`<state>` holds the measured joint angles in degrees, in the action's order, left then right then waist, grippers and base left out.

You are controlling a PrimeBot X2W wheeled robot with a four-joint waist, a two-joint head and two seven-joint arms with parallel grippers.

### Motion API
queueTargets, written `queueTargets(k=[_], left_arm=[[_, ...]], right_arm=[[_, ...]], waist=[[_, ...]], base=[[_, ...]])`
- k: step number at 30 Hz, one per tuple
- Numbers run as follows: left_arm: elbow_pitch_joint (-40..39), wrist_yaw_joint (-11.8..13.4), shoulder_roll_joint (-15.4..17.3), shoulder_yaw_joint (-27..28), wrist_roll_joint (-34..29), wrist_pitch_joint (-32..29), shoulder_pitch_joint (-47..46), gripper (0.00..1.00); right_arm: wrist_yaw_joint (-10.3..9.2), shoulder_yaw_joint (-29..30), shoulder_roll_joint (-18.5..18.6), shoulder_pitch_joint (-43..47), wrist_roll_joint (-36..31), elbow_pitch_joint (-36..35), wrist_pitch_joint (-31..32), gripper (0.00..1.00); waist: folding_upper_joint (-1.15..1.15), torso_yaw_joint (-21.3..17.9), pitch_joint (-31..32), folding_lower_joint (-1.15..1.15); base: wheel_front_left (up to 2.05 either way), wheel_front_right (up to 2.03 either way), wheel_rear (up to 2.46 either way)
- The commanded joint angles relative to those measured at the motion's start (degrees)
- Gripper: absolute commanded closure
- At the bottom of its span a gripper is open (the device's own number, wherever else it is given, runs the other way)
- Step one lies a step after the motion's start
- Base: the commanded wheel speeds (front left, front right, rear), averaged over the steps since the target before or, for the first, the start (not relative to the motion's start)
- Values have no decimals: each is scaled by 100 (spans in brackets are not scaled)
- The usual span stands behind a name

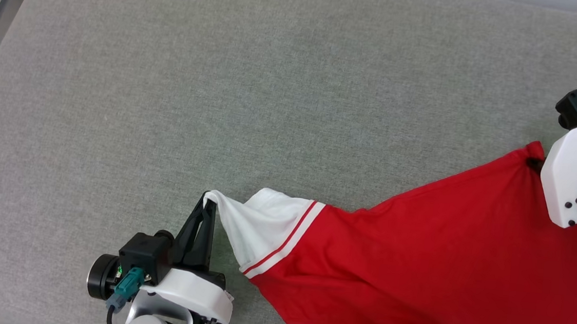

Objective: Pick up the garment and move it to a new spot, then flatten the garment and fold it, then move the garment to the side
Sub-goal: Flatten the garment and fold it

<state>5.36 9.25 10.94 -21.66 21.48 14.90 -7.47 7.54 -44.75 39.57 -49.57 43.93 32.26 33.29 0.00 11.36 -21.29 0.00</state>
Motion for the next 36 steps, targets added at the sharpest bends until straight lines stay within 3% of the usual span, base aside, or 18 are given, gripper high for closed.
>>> queueTargets(k=[1,9,17,26,36], left_arm=[[15,-22,21,28,-21,40,-24,100],[37,-109,263,50,-177,40,2,100],[-305,-115,560,182,-200,-150,-289,100],[-614,-173,760,416,-161,-305,-1045,100],[-850,-446,1017,417,-325,-702,-2435,100]], right_arm=[[-10,-102,0,-21,37,98,-95,100],[-10,-477,140,-209,397,-45,-1107,100],[-10,-482,261,48,701,-225,-2216,100],[-10,163,203,268,782,-653,-2921,100],[-10,1243,121,352,344,-1302,-2976,100]], waist=[[0,-68,96,0],[0,-287,648,0],[0,-558,1258,0],[0,-948,1660,0],[0,-1142,1614,0]], base=[[0,0,0],[0,0,0],[0,0,0],[0,0,0],[0,0,0]])
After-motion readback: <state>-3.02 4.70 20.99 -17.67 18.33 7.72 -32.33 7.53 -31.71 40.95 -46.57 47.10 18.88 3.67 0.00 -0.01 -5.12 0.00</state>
